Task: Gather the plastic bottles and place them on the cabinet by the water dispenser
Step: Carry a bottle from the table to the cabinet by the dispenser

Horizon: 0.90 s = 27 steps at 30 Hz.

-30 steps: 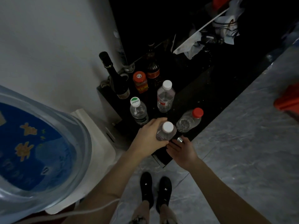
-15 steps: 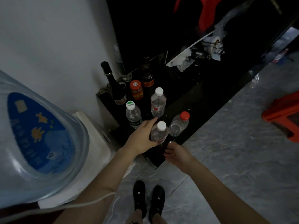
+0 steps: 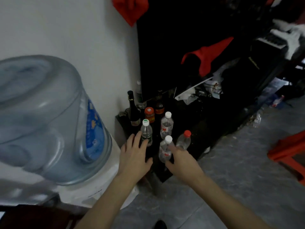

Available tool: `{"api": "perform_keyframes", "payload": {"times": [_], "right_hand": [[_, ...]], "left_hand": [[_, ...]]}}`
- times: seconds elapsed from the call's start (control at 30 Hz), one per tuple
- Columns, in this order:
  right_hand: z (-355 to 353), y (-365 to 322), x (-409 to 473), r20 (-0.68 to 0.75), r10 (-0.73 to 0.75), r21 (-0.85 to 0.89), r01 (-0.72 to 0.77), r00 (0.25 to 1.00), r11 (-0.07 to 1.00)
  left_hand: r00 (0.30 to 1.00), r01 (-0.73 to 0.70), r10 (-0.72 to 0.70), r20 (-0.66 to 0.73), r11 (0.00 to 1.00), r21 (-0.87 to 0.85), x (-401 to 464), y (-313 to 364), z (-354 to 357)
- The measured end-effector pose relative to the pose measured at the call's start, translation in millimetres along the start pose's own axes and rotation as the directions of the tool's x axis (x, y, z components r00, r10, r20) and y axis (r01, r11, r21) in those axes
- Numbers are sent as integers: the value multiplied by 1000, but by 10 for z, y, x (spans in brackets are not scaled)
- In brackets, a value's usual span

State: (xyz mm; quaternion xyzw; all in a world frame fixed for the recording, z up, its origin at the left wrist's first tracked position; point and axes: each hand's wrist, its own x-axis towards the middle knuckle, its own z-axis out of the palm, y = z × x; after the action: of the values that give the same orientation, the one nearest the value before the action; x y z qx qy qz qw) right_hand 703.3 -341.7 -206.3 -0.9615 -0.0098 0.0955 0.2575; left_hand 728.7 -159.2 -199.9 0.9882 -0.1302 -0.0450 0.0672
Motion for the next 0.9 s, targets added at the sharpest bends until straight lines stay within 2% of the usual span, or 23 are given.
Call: {"api": "perform_keyframes", "payload": {"times": [0.13, 0.37, 0.53, 0.73, 0.9], "right_hand": [[-73, -304, -209, -51, -52, -167, 42, 997, 985], [-111, -789, -704, -103, -101, -247, 73, 990, 966], [-42, -1083, -1125, -94, -131, -278, 100, 987, 955], [15, -1485, -1531, -51, -219, -290, 195, 974, 937], [94, -1850, -1638, 22, -379, -292, 368, 925, 882]], "left_hand": [[999, 13, -11, -33, 999, 53, -300, -65, -211], [997, 29, -25, -68, 998, 56, -1100, -250, -496], [981, 43, -30, -194, 997, 63, -1716, -532, -507], [953, 181, -157, -258, 981, 72, -2298, -720, -696], [910, 339, -323, -260, 940, 21, -2700, -805, -868]]}}
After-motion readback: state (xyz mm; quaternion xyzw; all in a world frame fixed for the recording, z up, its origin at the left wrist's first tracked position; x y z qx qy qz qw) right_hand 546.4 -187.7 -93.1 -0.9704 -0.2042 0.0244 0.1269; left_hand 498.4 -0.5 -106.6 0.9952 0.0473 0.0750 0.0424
